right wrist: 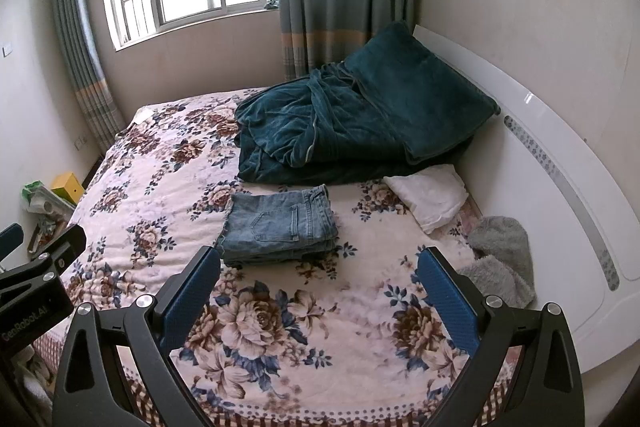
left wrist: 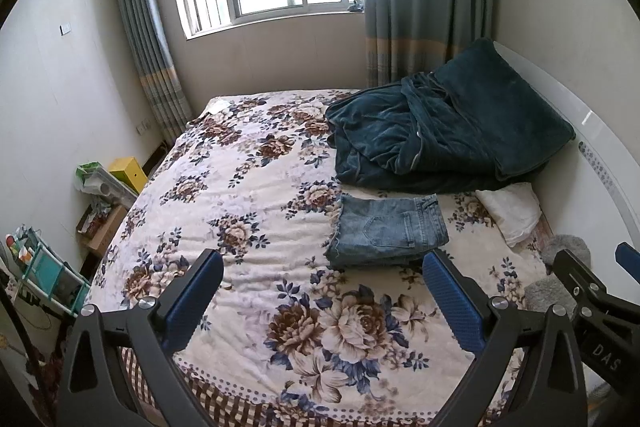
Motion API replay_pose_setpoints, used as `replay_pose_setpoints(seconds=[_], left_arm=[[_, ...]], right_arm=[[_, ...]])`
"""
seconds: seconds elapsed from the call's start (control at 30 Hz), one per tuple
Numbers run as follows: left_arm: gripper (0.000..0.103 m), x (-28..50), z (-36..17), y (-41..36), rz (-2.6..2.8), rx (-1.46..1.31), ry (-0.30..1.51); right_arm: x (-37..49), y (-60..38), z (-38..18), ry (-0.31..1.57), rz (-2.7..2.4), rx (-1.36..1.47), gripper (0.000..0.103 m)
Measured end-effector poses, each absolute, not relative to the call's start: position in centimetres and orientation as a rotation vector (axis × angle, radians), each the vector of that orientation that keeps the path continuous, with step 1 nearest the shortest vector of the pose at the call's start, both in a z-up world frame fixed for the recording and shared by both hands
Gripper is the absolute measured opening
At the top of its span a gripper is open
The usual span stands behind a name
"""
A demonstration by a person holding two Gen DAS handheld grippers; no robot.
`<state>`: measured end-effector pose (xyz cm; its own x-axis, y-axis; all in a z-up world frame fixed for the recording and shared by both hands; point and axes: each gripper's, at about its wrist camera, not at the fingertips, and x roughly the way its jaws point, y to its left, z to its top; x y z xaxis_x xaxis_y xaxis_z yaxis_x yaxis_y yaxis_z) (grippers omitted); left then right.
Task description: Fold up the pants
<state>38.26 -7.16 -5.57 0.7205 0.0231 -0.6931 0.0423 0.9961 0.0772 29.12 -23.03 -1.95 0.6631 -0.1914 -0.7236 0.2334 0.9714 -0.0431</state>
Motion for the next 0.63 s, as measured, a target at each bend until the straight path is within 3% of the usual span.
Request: replay_pose_setpoints(seconds=[0.63], left_arm=[[0.102,37.89,-5.58,-8.11,-0.014,0.095,0.74]], right_arm=[[29.16,-23.18,-1.95,0.809,-0.239,0.057,0.101]])
